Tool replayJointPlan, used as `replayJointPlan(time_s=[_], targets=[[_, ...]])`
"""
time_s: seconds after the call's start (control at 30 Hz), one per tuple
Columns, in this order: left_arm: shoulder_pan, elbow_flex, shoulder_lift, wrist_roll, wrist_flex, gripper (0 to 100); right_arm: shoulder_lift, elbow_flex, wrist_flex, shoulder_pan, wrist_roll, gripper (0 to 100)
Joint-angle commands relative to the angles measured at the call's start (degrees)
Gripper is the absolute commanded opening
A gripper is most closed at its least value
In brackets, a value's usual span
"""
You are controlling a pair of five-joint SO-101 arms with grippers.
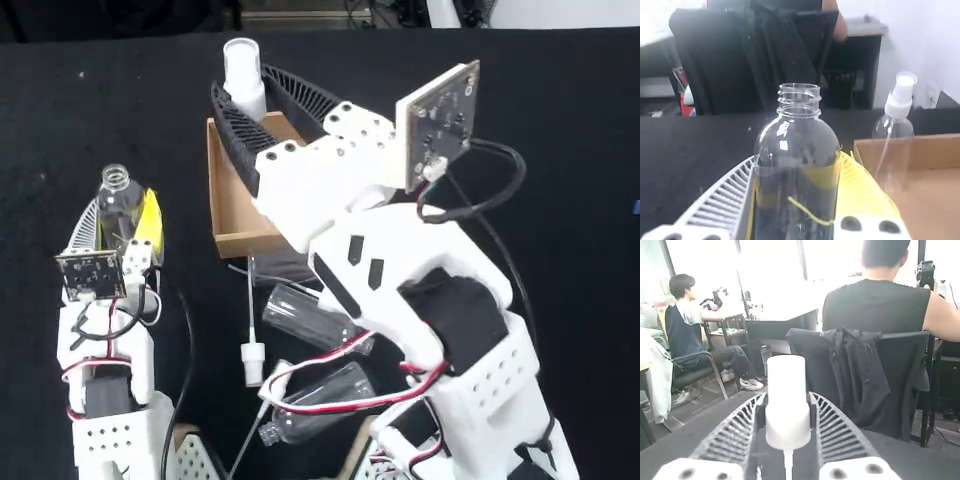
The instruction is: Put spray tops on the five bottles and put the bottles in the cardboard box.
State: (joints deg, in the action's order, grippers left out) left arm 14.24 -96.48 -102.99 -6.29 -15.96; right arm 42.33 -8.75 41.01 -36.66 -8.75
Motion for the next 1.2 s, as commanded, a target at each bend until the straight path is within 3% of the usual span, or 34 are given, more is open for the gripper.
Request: replayJointPlan(time_s=[0.0,0.13,0.27,1.17], targets=[[-0.31,-0.84,-1.32,0.26,2.81,3,2.59,0.57,-1.76,-0.70,-0.35,1.1],[-0.66,-0.84,-1.32,0.26,3.34,3,2.59,0.84,-1.93,-0.70,-0.44,1.1],[-0.84,-0.84,-1.32,0.53,10.81,3,2.59,0.84,-1.93,-0.70,-0.35,1.1],[-0.92,-0.84,-1.23,0.62,15.91,3,6.99,0.57,-2.02,-0.70,-0.70,1.1]])
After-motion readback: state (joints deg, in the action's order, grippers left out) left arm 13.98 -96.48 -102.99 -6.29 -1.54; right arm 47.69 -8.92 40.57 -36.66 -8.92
